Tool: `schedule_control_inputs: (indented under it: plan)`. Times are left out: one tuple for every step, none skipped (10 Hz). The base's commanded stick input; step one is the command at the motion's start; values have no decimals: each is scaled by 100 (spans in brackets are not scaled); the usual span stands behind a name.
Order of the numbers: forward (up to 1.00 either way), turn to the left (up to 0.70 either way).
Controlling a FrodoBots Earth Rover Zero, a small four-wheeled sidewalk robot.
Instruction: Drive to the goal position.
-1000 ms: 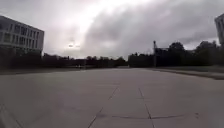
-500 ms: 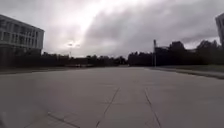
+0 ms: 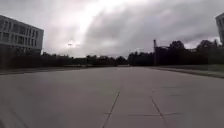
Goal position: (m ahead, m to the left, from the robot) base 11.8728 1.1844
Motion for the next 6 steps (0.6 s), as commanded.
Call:
schedule_control_inputs:
  plan:
    - [70, 0]
    - [70, 0]
    - [70, 0]
    - [70, 0]
    - [70, 0]
    - [70, 0]
